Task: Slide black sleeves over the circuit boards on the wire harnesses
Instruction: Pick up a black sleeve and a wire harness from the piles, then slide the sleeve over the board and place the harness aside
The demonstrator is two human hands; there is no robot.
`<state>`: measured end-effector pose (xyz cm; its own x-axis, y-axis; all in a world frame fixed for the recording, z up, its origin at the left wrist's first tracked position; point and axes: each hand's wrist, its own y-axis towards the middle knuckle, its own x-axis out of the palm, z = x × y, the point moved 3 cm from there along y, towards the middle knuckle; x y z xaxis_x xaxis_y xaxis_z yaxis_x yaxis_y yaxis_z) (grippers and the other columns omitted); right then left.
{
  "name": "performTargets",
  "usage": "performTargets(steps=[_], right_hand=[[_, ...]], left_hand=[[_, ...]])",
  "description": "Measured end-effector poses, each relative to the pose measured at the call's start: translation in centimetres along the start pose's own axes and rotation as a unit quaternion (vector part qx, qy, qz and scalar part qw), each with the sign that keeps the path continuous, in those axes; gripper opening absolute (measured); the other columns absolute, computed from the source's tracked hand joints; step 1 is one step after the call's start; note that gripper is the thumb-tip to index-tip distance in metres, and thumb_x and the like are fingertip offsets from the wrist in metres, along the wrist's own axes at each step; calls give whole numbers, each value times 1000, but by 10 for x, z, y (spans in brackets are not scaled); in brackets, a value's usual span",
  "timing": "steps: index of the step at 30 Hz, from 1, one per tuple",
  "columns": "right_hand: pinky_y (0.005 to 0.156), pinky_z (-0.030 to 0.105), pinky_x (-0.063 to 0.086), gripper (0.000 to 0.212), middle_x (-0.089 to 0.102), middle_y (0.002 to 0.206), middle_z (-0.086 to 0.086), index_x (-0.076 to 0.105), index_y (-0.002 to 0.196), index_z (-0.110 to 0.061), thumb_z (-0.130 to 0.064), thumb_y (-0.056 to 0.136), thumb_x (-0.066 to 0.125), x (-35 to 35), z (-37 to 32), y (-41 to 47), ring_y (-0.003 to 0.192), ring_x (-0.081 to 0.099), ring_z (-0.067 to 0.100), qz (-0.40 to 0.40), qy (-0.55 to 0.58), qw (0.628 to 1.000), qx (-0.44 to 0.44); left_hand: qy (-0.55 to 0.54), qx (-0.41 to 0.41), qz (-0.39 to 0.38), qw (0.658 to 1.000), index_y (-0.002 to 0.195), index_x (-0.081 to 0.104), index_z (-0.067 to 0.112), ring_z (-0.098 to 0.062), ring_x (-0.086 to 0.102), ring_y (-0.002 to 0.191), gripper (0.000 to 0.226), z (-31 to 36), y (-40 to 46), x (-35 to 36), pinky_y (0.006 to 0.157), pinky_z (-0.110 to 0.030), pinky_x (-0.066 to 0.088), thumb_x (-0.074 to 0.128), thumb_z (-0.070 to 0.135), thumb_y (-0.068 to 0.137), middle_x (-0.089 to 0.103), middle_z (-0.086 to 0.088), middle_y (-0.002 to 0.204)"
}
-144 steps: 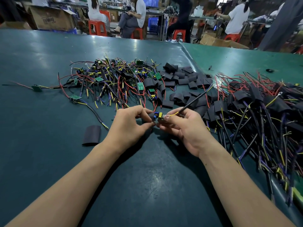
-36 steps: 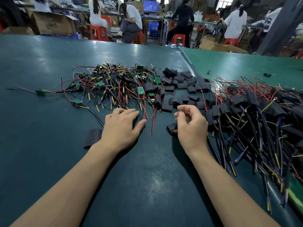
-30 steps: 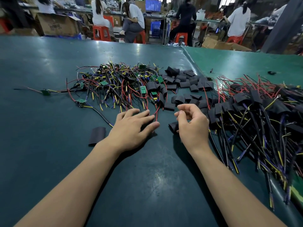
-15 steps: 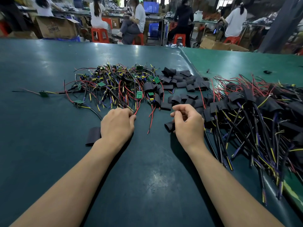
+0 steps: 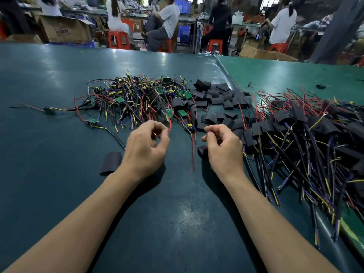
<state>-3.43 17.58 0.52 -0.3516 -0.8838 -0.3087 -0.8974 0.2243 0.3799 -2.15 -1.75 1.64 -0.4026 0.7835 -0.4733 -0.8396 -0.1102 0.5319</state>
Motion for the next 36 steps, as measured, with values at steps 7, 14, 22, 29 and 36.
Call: performTargets(steps=[7,14,22,29,36], right_hand=[[70,29,50,21,73,72,-8,68,81,-28,-42,95,60,9,-3,-3,62,62,0,-152,51,987,22],[60,16,49,25,71,81,7,66,113,-9,4,92,59,7,-13,-4,63,62,5,-190,184,962,65],[42,15,31,46,51,69,-3,60,117,-6,-2,74,44,-26,-23,7,54,41,7,-243,557,780,152],[46,19,42,43,56,77,1,72,100,-6,-21,79,38,-43,-24,11,63,48,12,-276,625,717,140],[48,20,41,28,43,54,-3,61,68,-14,-33,89,58,-34,-15,16,53,46,11,-121,583,772,220]], left_hand=[[-117,161,-177,964,85,62,9,-11,57,89,6,33,-20,8,84,-24,44,59,5,88,59,-1,92],[-160,143,-225,951,76,64,5,-16,63,89,8,31,-23,10,85,-27,47,61,1,82,67,-7,90],[8,201,-217,955,113,68,9,-21,57,112,33,29,-22,17,100,-39,43,68,27,85,65,-3,116],[72,219,-309,923,116,73,20,-22,51,126,31,28,-29,30,106,-40,40,63,35,91,61,0,135],[89,165,-220,957,98,76,13,-26,62,101,31,15,-15,18,90,-41,49,59,-6,81,71,2,107]])
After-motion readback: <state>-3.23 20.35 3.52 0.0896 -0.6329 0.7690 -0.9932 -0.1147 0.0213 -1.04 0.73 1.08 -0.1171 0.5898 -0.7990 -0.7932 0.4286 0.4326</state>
